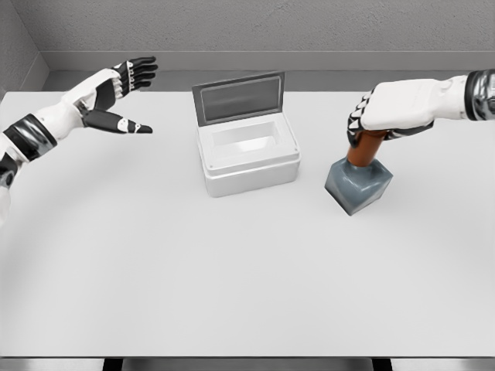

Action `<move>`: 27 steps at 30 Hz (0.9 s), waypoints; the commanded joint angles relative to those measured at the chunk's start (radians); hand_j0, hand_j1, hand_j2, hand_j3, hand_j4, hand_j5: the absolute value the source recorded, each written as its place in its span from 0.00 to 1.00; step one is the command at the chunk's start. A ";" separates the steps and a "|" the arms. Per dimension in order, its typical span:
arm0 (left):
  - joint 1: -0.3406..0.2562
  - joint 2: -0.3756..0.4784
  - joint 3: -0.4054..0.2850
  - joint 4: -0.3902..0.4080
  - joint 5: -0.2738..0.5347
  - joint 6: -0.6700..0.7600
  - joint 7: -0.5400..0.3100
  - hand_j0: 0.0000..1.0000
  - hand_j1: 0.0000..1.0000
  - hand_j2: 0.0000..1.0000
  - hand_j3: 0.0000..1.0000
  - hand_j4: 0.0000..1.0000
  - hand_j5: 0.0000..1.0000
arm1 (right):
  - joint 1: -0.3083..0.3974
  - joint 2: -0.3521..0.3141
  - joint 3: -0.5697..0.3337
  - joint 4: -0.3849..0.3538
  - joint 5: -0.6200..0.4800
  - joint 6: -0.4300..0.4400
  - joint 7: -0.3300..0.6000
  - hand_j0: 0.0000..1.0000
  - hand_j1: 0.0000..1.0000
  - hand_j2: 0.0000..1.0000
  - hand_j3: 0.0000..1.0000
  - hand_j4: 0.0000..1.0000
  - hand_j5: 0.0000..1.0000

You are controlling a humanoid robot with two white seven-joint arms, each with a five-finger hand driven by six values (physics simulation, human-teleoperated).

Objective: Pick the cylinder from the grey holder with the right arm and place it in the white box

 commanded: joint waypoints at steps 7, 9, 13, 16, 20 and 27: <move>-0.002 0.000 -0.002 -0.001 0.006 0.000 0.000 1.00 1.00 1.00 1.00 1.00 1.00 | -0.014 0.026 -0.001 0.008 -0.006 0.003 0.000 0.54 0.54 0.54 0.54 0.54 0.54; -0.002 0.000 -0.002 -0.001 0.006 0.000 0.000 1.00 1.00 1.00 1.00 1.00 1.00 | -0.015 0.039 -0.001 0.020 -0.006 0.003 0.000 0.54 0.54 0.54 0.54 0.54 0.54; -0.002 0.001 -0.001 0.001 0.006 0.000 0.000 1.00 1.00 1.00 1.00 1.00 1.00 | -0.031 0.068 -0.001 0.045 -0.006 0.003 0.000 0.54 0.54 0.54 0.54 0.54 0.54; -0.003 0.001 -0.001 0.001 0.008 0.000 0.000 1.00 1.00 1.00 1.00 1.00 1.00 | -0.040 0.085 -0.001 0.051 -0.006 0.003 0.000 0.54 0.54 0.54 0.54 0.54 0.54; -0.003 0.000 -0.001 0.001 0.006 0.000 0.000 1.00 1.00 1.00 1.00 1.00 1.00 | -0.052 0.105 -0.001 0.075 -0.006 0.003 0.000 0.54 0.54 0.54 0.54 0.54 0.54; -0.006 -0.008 -0.001 -0.001 0.006 0.000 0.000 1.00 1.00 1.00 1.00 1.00 1.00 | -0.071 0.151 0.000 0.104 -0.004 0.003 0.000 0.54 0.54 0.54 0.54 0.54 0.54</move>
